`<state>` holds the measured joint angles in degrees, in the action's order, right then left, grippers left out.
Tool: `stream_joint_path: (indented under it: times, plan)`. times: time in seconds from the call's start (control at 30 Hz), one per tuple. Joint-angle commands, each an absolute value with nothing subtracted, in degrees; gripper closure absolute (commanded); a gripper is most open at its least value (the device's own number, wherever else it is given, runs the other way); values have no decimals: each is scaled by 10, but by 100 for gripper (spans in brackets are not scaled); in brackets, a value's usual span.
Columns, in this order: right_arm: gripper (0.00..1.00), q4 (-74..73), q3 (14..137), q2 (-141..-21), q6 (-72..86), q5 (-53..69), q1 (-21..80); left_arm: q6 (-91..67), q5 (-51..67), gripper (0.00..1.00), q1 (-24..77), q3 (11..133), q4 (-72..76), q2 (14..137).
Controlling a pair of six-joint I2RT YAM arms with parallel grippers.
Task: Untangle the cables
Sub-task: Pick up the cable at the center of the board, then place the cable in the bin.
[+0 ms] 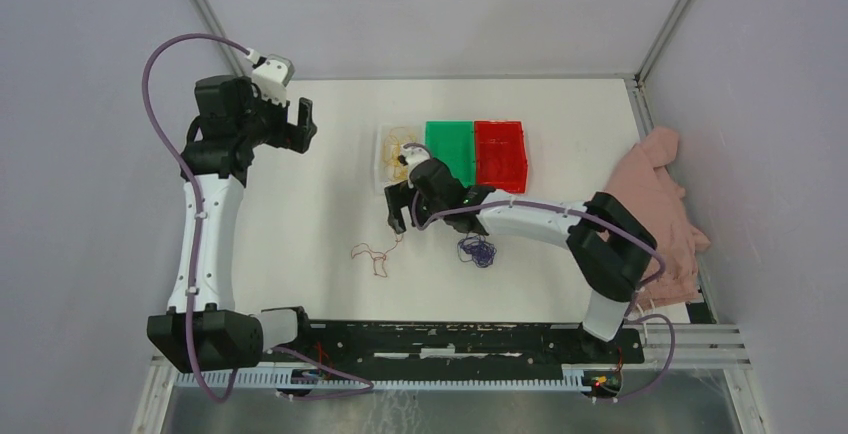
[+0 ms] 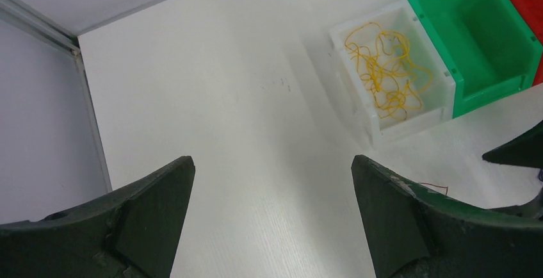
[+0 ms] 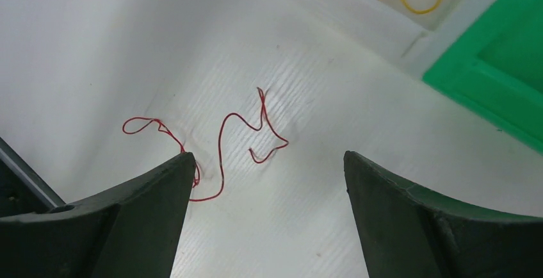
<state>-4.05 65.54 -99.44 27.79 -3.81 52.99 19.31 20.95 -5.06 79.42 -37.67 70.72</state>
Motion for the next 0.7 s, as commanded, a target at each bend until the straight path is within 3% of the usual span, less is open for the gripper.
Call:
stream_joint_path:
  times: [0.0, 0.13, 0.23, 0.27, 0.33, 0.4, 0.67]
  plan:
    - [11, -77, 721, -1066, 297, -18, 559, 155, 186, 1, -53, 778, -338, 691]
    - [23, -103, 766, -1118, 312, -23, 570, 154, 187, 1, -53, 755, -340, 682]
    - [40, -113, 778, -1134, 318, -28, 570, 154, 190, 1, -53, 738, -338, 672]
    - [49, -116, 780, -1132, 316, -29, 570, 154, 193, 1, -53, 733, -338, 669]
    - [79, -122, 784, -1115, 313, -36, 570, 156, 196, 1, -53, 725, -338, 663]
    - [98, -134, 790, -1088, 298, -45, 570, 159, 198, 1, -53, 719, -338, 661]
    - [100, -197, 826, -950, 224, -69, 534, 164, 212, 1, -53, 725, -346, 659]
